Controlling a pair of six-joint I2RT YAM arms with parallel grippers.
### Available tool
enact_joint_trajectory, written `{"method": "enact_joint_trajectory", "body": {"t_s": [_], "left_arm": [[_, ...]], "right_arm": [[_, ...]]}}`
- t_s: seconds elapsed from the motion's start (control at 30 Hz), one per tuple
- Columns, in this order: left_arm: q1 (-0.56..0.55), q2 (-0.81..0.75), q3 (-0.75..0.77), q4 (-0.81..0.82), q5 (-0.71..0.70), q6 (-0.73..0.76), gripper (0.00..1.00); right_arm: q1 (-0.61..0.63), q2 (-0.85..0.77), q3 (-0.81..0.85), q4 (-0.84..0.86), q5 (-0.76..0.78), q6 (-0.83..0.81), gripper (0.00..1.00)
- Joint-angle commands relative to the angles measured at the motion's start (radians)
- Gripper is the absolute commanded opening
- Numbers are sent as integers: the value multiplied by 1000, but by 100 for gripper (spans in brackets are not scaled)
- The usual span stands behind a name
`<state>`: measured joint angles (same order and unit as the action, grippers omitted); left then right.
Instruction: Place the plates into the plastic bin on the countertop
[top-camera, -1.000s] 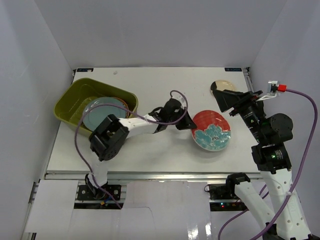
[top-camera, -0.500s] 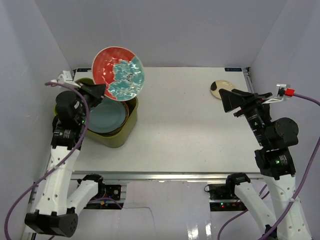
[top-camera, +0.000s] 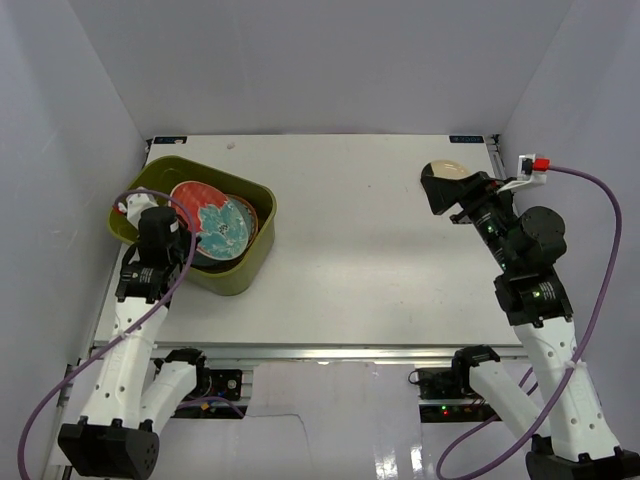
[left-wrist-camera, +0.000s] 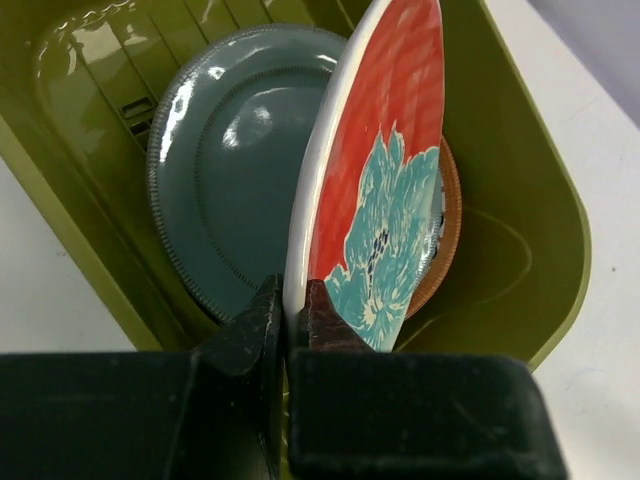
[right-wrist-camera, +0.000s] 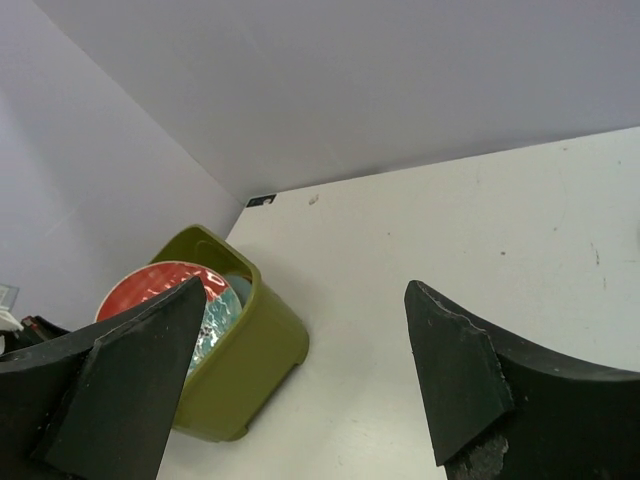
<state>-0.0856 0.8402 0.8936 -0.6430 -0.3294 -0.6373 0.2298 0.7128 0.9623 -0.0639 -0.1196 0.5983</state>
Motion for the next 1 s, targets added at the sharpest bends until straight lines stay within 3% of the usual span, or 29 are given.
{"method": "enact_joint_trajectory", "body": {"t_s": [0.0,0.27,0.37,0.4,0.5,0.63,0.83,0.97], "left_arm": [[7,-30,-14,200,6,-22,0],[43,48,-93,290,46,-22,0],[46,80,-105,301,17,2,29],[46,85,-117,307,7,8,47],[46,102,-122,316,13,21,74],[46,114,-102,306,20,56,92],[46,86,-91,302,33,87,98],[20,71,-4,301,12,166,98]], "right_arm": [[-3,13,-20,44,-12,-5,87],[-3,54,-57,52,0,3,86],[-3,95,-123,119,54,8,85],[-3,134,-170,136,58,30,84],[-3,198,-238,218,87,63,81],[-3,237,-309,306,228,107,77],[-38,396,-284,320,336,116,72],[-118,519,-252,337,360,130,60]]}}
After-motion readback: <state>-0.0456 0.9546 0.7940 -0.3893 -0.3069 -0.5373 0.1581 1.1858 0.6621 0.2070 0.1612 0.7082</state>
